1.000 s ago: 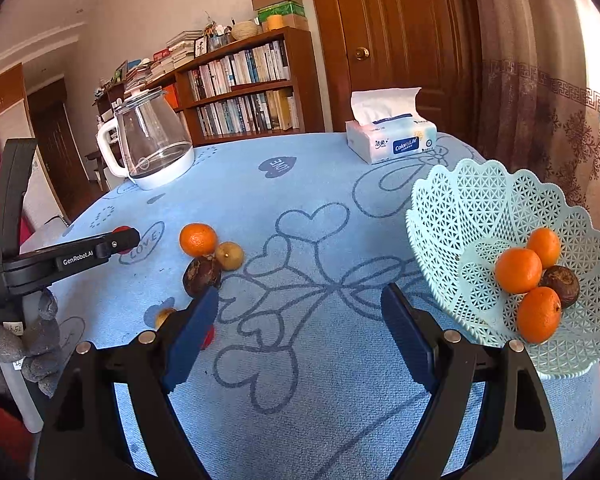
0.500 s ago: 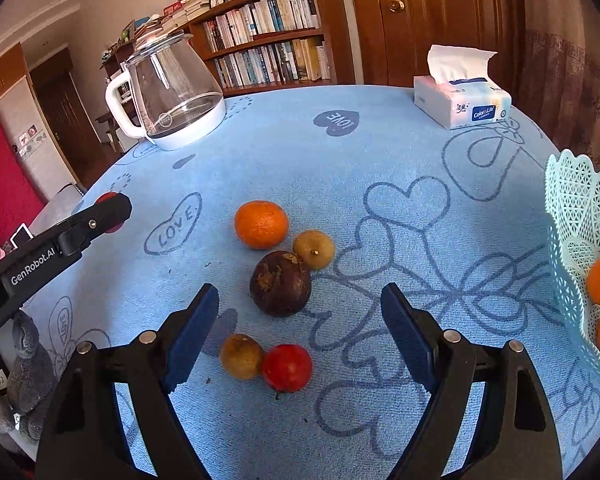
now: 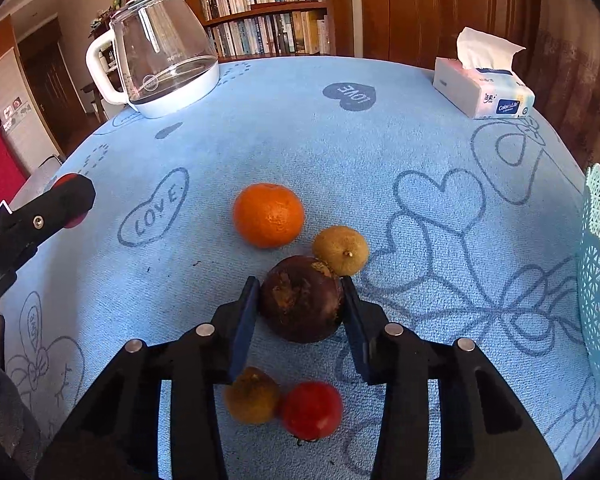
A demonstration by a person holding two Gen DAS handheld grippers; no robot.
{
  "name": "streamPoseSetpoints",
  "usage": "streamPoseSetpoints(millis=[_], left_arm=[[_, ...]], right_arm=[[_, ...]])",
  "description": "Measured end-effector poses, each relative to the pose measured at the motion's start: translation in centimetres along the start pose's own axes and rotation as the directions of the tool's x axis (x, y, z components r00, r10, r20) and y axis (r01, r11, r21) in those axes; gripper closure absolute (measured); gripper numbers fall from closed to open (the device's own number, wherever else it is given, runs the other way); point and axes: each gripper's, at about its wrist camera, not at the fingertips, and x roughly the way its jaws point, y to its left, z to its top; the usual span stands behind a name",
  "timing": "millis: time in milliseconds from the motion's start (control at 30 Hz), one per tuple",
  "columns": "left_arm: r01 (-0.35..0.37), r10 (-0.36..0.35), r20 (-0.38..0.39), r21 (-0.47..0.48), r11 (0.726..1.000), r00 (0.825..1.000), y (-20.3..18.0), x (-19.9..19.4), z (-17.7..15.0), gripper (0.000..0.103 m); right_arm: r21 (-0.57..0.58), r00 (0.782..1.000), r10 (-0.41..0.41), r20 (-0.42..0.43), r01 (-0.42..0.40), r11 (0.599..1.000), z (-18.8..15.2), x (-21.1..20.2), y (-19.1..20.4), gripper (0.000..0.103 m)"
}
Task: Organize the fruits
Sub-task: 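Grasp a dark brown round fruit with the right tool while the left tool holds the tomato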
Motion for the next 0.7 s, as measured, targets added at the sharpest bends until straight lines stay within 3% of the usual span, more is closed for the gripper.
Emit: streamPoseSetpoints(millis=[433, 700], left_arm=[[-0.001, 0.001, 0.002, -0.001, 1.000, 1.000, 0.0, 0.0, 0.0, 0.074], [0.002, -0.002, 0.002, 0.008, 1.000, 1.000, -0.3, 0.0, -0.2, 0.074]], right_arm=[[0.032, 0.997, 0.045, 0.068, -0.047, 0.998, -0.3, -3.2, -0.6, 0.061], [0.080, 0.989, 0.022, 0.148, -0.034, 0.996, 0.1, -6.6, -2.6, 0.061]])
